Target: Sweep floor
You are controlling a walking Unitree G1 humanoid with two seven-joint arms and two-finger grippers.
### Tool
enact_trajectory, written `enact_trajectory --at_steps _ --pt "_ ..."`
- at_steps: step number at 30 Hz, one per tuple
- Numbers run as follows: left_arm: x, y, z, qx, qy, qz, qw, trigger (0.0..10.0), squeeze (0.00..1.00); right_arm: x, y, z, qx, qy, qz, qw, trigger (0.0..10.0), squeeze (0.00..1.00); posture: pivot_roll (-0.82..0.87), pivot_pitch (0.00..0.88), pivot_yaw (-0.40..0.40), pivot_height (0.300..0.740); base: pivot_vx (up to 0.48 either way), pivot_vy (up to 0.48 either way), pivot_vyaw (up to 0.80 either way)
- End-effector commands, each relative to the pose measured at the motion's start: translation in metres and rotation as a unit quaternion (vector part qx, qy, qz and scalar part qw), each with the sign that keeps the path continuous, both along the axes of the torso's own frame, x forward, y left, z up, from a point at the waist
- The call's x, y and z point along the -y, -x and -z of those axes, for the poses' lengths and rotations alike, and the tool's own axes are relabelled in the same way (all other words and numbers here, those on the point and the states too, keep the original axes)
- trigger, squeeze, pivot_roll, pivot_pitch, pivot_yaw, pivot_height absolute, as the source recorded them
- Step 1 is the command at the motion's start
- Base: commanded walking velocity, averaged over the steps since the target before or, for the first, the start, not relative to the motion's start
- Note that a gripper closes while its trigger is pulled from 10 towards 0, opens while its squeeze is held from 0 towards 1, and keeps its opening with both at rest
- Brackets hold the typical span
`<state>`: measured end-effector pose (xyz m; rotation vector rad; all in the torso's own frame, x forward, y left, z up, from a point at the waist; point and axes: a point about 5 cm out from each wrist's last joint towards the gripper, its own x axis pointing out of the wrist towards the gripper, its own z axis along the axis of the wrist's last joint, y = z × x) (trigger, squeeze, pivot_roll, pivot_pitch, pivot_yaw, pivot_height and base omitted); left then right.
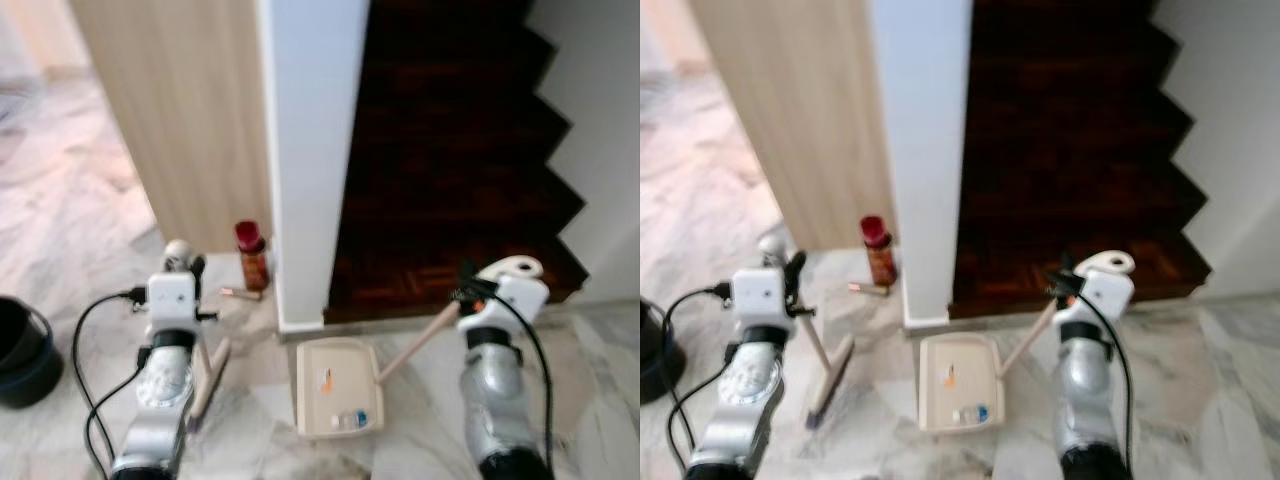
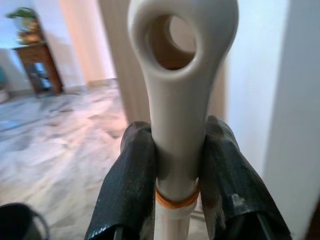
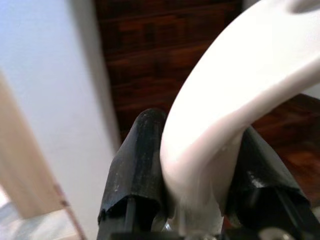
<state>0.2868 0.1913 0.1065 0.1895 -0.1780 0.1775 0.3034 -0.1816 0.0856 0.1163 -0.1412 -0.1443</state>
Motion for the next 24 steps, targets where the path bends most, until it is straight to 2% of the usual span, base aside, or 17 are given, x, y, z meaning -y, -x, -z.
enact_trajectory --at_steps 1,6,14,24 --pt "0.0041 -0.0023 -0.0113 0.024 -0.013 0.007 1.0 10.0 0.0 0.0052 -0.0035 -0.0141 0.032 -0.006 0.011 0.999 10.0 0.0 0.07 0.0 -0.029 0.74 0.0 0.0 0.8" --pt "0.0043 -0.0012 -0.0105 0.023 -0.012 0.005 1.0 10.0 0.0 0.0067 -0.0036 -0.0097 0.017 -0.031 0.015 0.999 10.0 0.0 0.07 0.0 -0.029 0.74 0.0 0.0 0.1" --pt "0.0042 -0.0005 -0.0099 0.022 -0.003 0.0 1.0 10.0 0.0 0.0095 -0.0053 -0.009 0.011 -0.037 0.023 0.999 10.0 0.0 0.07 0.0 -0.031 0.74 0.0 0.0 0.0" --pt "0.0052 0.0003 -0.0094 0.023 0.001 0.0 1.0 10.0 0.0 0.0074 -0.0058 -0.0064 0.0 -0.044 0.014 0.999 10.0 0.0 0.07 0.0 -0.032 0.74 0.0 0.261 0.0"
